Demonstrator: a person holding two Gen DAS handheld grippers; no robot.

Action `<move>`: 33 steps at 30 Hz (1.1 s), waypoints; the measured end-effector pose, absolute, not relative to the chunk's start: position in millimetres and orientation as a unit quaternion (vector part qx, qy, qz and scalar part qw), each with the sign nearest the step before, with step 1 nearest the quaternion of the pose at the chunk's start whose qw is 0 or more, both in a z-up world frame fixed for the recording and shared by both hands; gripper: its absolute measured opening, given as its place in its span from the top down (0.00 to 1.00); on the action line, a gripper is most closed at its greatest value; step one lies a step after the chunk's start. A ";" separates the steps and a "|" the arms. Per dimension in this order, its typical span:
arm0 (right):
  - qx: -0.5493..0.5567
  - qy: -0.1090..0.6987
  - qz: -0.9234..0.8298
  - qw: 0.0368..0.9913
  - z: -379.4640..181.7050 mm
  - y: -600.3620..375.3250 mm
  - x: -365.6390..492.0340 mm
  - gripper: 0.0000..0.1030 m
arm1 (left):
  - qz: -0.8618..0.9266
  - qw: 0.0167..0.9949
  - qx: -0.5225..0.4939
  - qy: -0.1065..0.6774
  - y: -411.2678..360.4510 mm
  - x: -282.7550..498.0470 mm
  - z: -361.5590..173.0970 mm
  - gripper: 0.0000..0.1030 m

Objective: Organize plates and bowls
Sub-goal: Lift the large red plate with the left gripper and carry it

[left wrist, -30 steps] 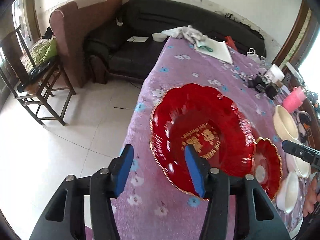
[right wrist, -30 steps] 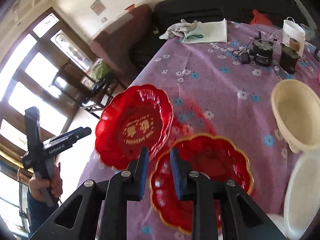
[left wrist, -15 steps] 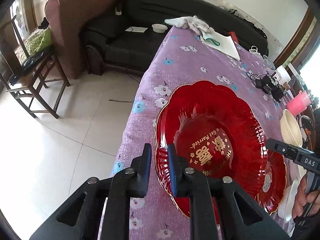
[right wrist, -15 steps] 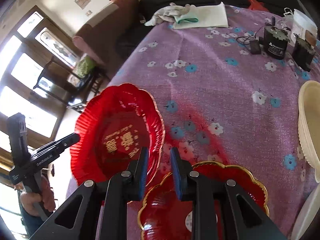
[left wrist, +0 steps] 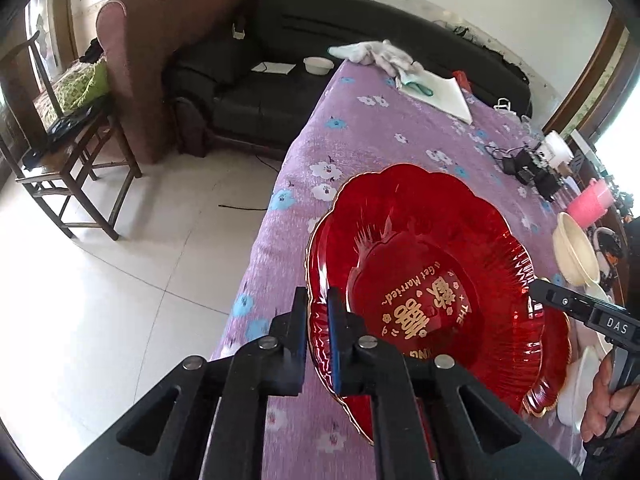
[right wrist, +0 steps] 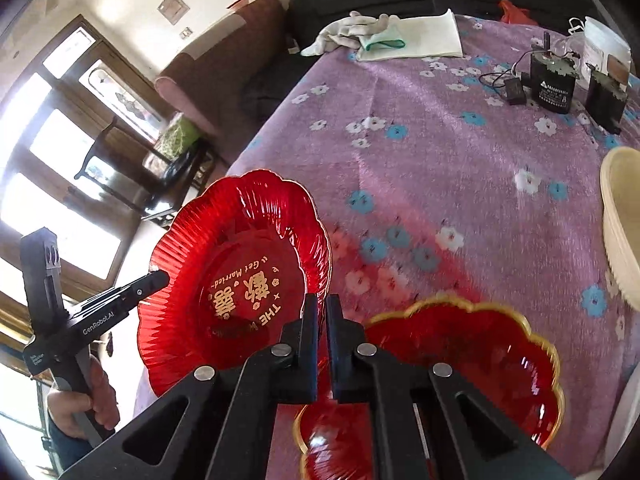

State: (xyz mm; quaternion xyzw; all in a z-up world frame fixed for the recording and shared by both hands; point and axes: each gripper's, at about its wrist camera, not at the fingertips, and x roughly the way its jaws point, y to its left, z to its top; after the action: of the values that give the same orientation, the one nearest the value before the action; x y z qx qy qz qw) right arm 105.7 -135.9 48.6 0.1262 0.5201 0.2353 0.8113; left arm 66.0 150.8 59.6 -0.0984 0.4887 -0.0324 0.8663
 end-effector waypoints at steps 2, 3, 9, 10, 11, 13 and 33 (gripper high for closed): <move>0.128 0.520 0.241 0.809 49.6 -136.4 96.3 0.94 | -0.036 0.869 -0.097 0.484 151.4 53.5 63.2 0.92; 0.129 0.521 0.243 0.808 50.1 -136.7 92.0 0.94 | -0.035 0.870 -0.095 0.482 151.2 46.3 64.6 0.92; 0.132 0.523 0.264 0.800 48.6 -139.1 50.9 0.94 | -0.038 0.877 -0.100 0.469 149.0 -0.5 67.4 0.91; 0.133 0.523 0.265 0.799 47.6 -140.3 45.9 0.94 | -0.038 0.877 -0.100 0.468 148.7 -6.9 67.5 0.91; 0.135 0.522 0.268 0.798 46.9 -142.0 37.2 0.94 | -0.036 0.879 -0.098 0.466 147.3 -15.9 67.0 0.90; 0.137 0.521 0.275 0.796 46.6 -144.3 22.5 0.94 | -0.038 0.880 -0.098 0.462 144.8 -34.7 66.1 0.87; 0.149 0.516 0.299 0.789 34.2 -161.7 -50.9 0.92 | -0.022 0.884 -0.124 0.451 138.7 -87.3 47.6 0.85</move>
State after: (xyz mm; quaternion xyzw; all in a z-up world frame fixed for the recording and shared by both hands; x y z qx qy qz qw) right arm -50.9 -161.7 34.2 0.1493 0.5156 0.2989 0.7890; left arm -87.3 138.7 47.6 -0.1238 0.4512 -0.0217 0.8835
